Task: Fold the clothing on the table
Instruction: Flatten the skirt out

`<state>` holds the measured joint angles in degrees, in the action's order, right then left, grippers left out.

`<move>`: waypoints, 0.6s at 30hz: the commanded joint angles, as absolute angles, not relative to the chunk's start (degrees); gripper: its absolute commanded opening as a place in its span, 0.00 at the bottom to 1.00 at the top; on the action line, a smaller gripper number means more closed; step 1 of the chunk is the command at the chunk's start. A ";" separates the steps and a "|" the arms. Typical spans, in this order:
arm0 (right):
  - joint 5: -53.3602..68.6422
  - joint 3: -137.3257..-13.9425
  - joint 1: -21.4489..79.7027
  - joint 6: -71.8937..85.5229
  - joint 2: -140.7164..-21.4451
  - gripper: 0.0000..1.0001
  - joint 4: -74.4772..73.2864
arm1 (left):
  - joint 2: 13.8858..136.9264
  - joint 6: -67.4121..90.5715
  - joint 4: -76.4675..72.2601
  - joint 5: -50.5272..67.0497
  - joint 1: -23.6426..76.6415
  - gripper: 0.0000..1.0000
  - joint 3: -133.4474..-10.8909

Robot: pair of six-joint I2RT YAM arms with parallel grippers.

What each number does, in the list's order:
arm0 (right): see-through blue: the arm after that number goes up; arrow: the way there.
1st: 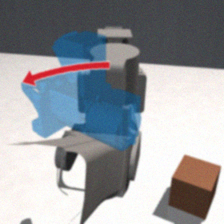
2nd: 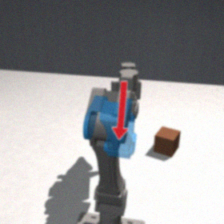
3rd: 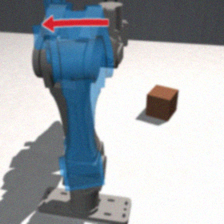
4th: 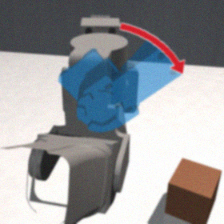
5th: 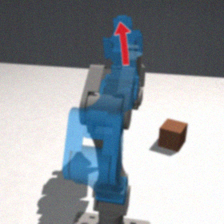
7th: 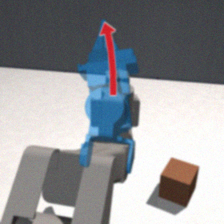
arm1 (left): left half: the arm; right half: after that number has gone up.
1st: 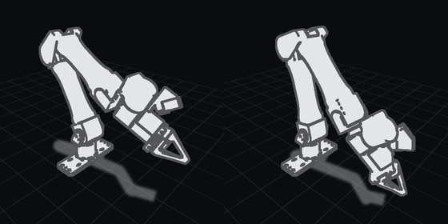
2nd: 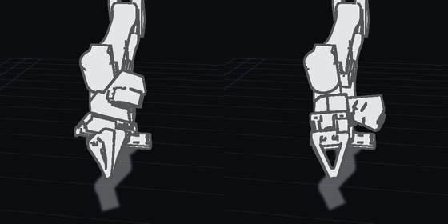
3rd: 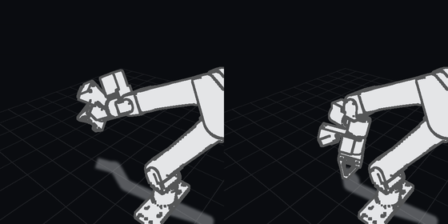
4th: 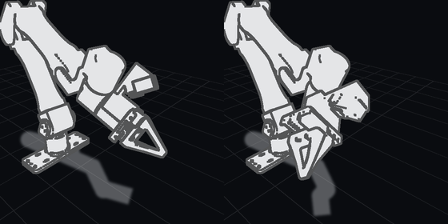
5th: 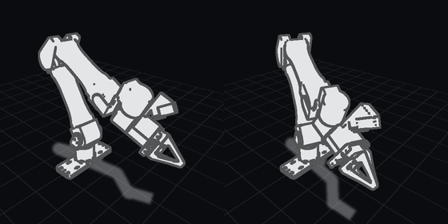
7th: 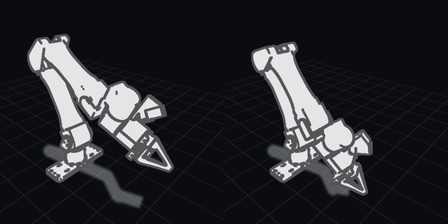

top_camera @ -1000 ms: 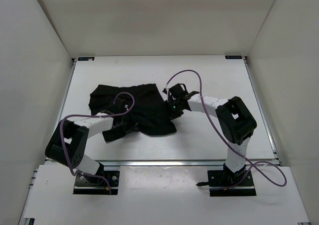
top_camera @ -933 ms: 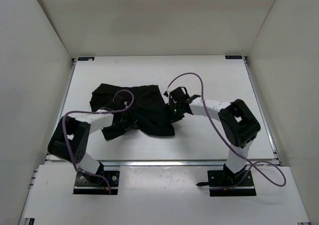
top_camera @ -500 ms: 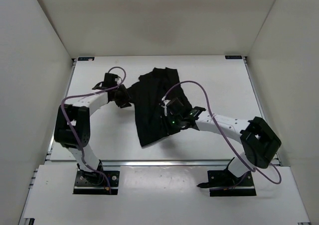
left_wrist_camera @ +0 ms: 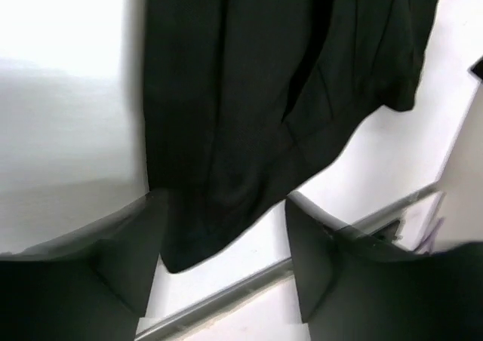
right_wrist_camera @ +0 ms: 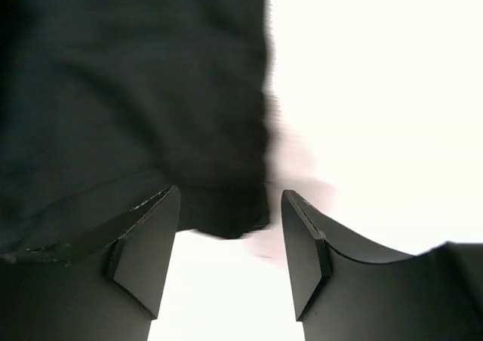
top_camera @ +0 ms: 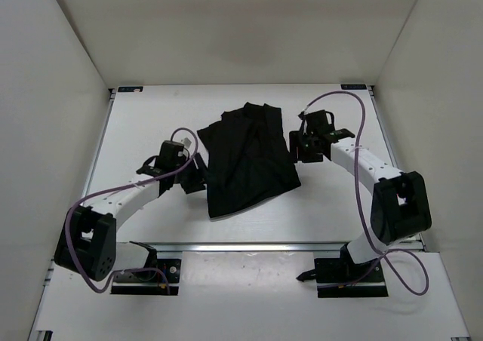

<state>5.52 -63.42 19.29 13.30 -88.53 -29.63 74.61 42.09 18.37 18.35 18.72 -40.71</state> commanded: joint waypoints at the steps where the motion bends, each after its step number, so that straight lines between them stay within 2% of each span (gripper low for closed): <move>1: 5.26 -62.32 16.71 8.70 -89.91 0.53 -30.15 | 74.52 44.55 14.41 18.81 21.09 0.17 -37.27; 2: 6.84 -62.31 15.48 8.53 -90.26 0.53 -29.80 | 74.97 44.82 14.50 18.90 21.44 0.11 -37.35; 3: 7.73 -61.88 15.21 8.18 -90.96 0.54 -29.53 | 75.49 44.56 15.55 18.11 21.71 0.17 -37.53; 4: 9.47 -61.79 14.51 8.09 -91.75 0.54 -29.36 | 75.93 44.30 16.95 16.89 22.14 0.44 -37.70; 5: 10.10 -61.35 14.42 7.82 -92.19 0.54 -29.44 | 76.11 44.30 17.31 15.22 22.93 0.55 -38.05; 7: 11.25 -61.18 14.50 7.56 -93.86 0.54 -29.53 | 76.46 44.38 19.24 13.37 23.55 0.56 -38.41; 9: 11.08 -60.30 15.55 8.61 -94.39 0.54 -30.32 | 77.77 43.86 22.04 10.64 24.69 0.65 -38.67; 16: 13.62 -56.25 14.77 9.85 -95.44 0.55 -28.21 | 79.89 45.53 21.36 10.63 26.80 0.69 -36.65; 17: 14.23 -56.25 14.85 9.93 -95.71 0.48 -28.39 | 80.76 45.96 20.75 10.72 27.59 0.68 -36.48; 18: 15.46 -56.25 15.03 9.67 -96.32 0.41 -28.65 | 81.38 46.49 20.13 10.98 28.21 0.63 -36.56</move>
<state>12.56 -56.31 14.94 9.61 -95.33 -29.95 80.12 45.23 21.34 11.79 26.30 -36.97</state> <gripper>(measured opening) 0.463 0.655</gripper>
